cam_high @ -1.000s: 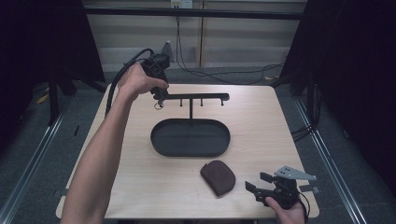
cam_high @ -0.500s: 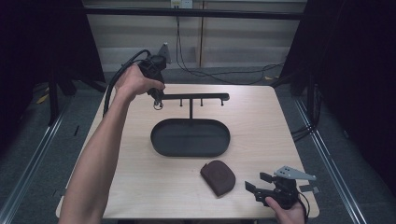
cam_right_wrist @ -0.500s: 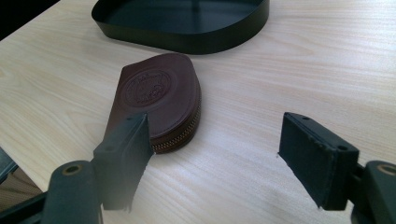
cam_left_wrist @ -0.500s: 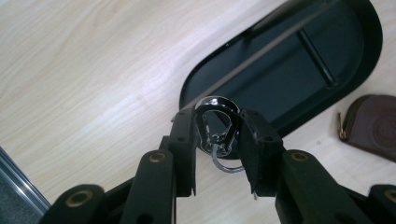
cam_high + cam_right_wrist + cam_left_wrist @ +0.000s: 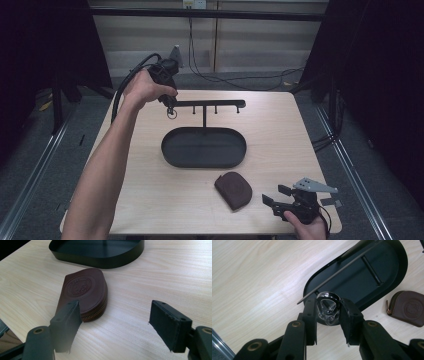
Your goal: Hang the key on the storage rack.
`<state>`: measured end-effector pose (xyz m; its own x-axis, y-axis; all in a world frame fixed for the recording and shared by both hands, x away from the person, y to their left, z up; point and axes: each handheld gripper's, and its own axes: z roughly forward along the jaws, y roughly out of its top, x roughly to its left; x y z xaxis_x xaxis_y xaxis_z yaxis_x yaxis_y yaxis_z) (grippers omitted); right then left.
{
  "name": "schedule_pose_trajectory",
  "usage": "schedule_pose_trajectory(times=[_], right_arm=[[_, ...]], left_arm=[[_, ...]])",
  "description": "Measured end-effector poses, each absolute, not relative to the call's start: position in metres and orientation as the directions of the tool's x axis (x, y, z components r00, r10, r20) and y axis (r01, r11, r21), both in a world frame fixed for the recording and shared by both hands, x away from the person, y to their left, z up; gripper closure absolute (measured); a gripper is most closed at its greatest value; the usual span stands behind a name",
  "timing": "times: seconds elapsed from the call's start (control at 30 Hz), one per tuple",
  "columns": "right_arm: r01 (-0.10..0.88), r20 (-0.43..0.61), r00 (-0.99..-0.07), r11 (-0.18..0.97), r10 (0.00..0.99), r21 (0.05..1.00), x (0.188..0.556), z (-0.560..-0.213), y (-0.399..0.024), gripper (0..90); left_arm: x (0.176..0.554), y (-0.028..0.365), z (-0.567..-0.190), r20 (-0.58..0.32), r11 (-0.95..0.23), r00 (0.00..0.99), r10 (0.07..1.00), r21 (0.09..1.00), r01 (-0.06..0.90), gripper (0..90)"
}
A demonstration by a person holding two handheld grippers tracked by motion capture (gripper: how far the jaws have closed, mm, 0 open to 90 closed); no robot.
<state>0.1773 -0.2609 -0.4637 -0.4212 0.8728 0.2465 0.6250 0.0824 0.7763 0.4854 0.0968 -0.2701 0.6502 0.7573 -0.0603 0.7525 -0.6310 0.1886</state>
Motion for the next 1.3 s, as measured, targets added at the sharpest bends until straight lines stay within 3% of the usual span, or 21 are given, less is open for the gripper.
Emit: schedule_pose_trajectory(times=[0.5,0.7,1.0,1.3], right_arm=[[0.625,0.245,-0.424,0.086,0.872,0.776,0.178,-0.464,-0.26,25.0],[0.627,0.246,-0.422,0.085,0.872,0.774,0.178,-0.464,-0.261,24.9],[0.626,0.247,-0.423,0.084,0.872,0.776,0.178,-0.464,-0.261,24.9],[0.628,0.248,-0.423,0.085,0.872,0.773,0.178,-0.465,-0.26,24.9]], left_arm=[[0.485,0.104,-0.273,-0.019,-0.617,0.632,0.775,0.191,0.763,67.9],[0.482,0.102,-0.268,-0.057,-0.624,0.646,0.761,0.205,0.754,67.9],[0.483,0.103,-0.265,0.032,-0.617,0.626,0.779,0.218,0.757,67.9],[0.483,0.113,-0.269,-0.003,-0.601,0.615,0.789,0.206,0.772,67.5]])
